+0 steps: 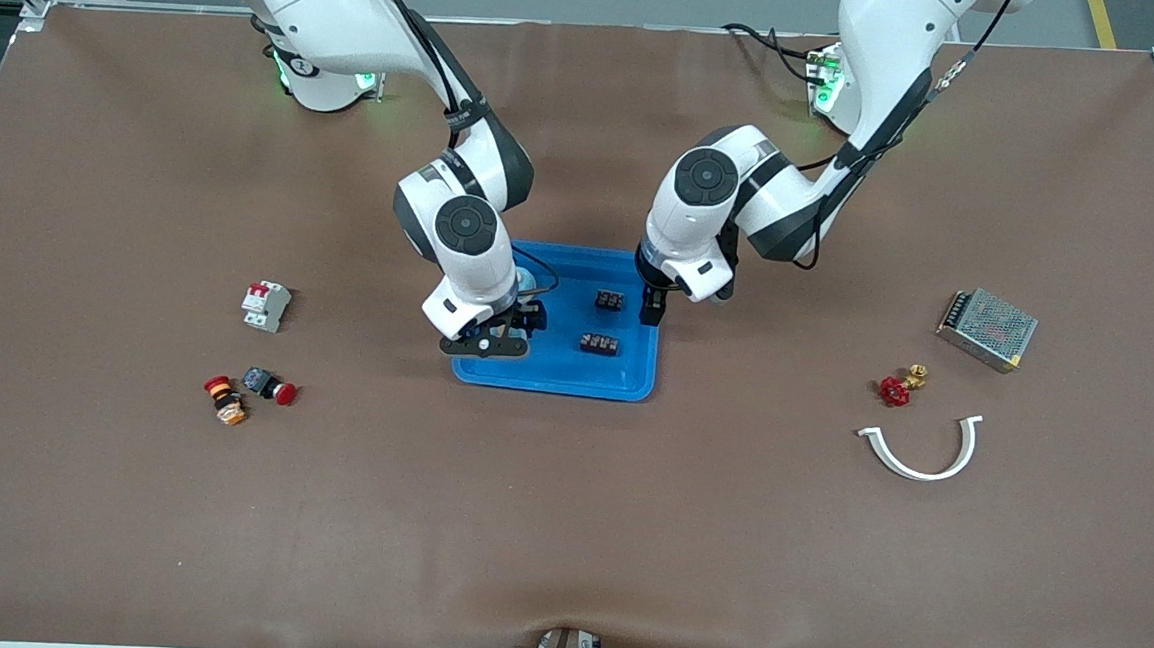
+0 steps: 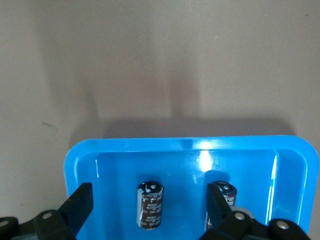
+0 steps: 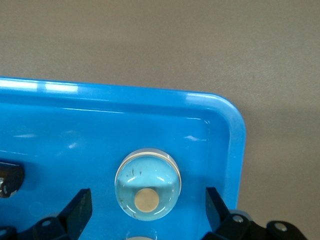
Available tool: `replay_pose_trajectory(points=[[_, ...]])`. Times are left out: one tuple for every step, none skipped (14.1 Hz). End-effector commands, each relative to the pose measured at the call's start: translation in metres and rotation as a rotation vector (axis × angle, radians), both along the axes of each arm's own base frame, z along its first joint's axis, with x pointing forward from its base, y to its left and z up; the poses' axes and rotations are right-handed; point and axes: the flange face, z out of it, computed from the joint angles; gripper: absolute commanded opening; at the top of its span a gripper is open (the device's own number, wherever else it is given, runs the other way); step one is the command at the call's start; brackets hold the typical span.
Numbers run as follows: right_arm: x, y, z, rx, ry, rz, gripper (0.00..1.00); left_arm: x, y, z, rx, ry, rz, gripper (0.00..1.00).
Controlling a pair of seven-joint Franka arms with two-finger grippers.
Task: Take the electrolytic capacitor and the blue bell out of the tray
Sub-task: 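Grasp the blue bell with the right gripper while the left gripper grasps a capacitor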
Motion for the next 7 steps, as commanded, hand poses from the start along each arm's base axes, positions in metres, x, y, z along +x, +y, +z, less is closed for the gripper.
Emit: replay_pose_trajectory(points=[[0.002, 0.007, -0.002, -0.006, -0.016, 0.021, 1.00, 0.002, -0.015, -0.009, -0.013, -0.011, 0.022, 1.00], [0.002, 0.008, -0.005, -0.008, -0.013, 0.021, 1.00, -0.001, -0.018, -0.011, -0.012, -0.009, 0.018, 1.00], [0.002, 0.009, -0.006, -0.007, -0.015, 0.022, 1.00, -0.003, -0.022, -0.013, -0.012, -0.005, 0.018, 1.00], [0.002, 0.009, -0.011, -0.005, -0.017, 0.023, 1.00, 0.000, -0.025, -0.011, -0.019, -0.011, 0.019, 1.00], [0.002, 0.009, -0.012, 0.000, -0.023, 0.023, 1.00, 0.002, -0.030, -0.014, -0.024, -0.007, 0.020, 1.00], [0.001, 0.008, -0.015, -0.002, -0.019, 0.022, 1.00, 0.002, -0.036, -0.015, -0.030, -0.005, 0.019, 1.00], [0.001, 0.008, -0.016, -0.004, -0.016, 0.020, 1.00, 0.002, -0.041, -0.019, -0.030, -0.003, 0.012, 1.00]])
